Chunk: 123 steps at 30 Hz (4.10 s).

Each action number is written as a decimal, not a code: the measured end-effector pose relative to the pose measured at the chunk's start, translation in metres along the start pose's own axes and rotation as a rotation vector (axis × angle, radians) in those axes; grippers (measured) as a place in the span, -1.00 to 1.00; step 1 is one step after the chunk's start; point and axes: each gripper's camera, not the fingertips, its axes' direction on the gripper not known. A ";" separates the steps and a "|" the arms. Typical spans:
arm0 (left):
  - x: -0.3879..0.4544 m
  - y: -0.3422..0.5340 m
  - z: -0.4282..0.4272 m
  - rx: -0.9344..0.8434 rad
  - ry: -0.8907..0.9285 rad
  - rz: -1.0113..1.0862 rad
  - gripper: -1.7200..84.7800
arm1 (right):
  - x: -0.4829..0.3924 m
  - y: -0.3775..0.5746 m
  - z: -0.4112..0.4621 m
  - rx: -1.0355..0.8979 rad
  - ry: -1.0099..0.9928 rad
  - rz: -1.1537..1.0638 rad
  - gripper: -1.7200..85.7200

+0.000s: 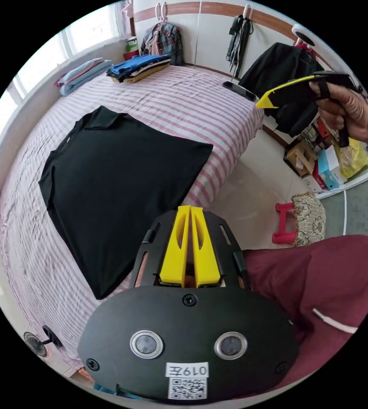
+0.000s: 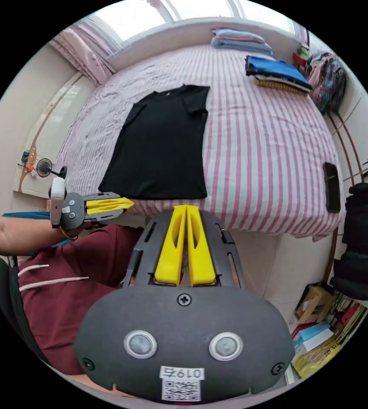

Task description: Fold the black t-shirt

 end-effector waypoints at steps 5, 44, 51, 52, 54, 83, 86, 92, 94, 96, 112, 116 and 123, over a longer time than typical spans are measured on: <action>-0.095 0.058 -0.119 0.195 0.205 -0.210 -0.95 | -0.034 -0.012 -0.082 0.260 -0.073 -0.095 -0.98; -0.304 -0.017 -0.435 0.634 -0.300 -0.701 -0.94 | -0.122 -0.255 -0.189 0.683 -0.098 -0.798 -0.98; -0.328 -0.085 -0.412 0.579 -0.086 -0.792 -0.94 | -0.111 -0.304 -0.155 0.555 -0.132 -0.730 -0.98; -0.332 -0.097 -0.408 0.567 -0.063 -0.791 -0.94 | -0.113 -0.314 -0.147 0.531 -0.122 -0.715 -0.98; -0.340 -0.115 -0.401 0.539 -0.064 -0.789 -0.94 | -0.117 -0.326 -0.135 0.518 -0.106 -0.708 -0.98; -0.604 -0.598 -0.138 0.057 -0.013 0.174 -0.88 | -0.014 -0.703 0.231 0.054 0.151 -0.311 -0.75; -0.619 -0.658 -0.124 0.004 0.014 0.311 -0.81 | -0.008 -0.724 0.265 0.003 0.118 -0.308 -0.76; -0.635 -0.769 -0.107 -0.063 0.126 0.486 -0.78 | 0.005 -0.762 0.313 -0.004 0.051 -0.191 -0.77; -0.639 -0.795 -0.101 -0.098 0.163 0.522 -0.80 | 0.009 -0.779 0.326 -0.012 0.004 -0.153 -0.77; -0.644 -0.818 -0.096 -0.124 0.160 0.541 -0.81 | 0.011 -0.790 0.338 -0.030 -0.036 -0.136 -0.78; -0.673 -0.971 -0.052 -0.163 0.178 0.468 -0.94 | -0.021 -0.827 0.397 -0.020 0.015 -0.054 -0.98; -0.678 -0.999 -0.044 -0.170 0.168 0.419 -0.94 | -0.031 -0.830 0.415 -0.020 0.066 0.005 -0.98; -0.695 -1.033 -0.032 -0.189 0.243 0.326 -0.94 | -0.029 -0.850 0.437 -0.041 -0.005 0.015 -0.89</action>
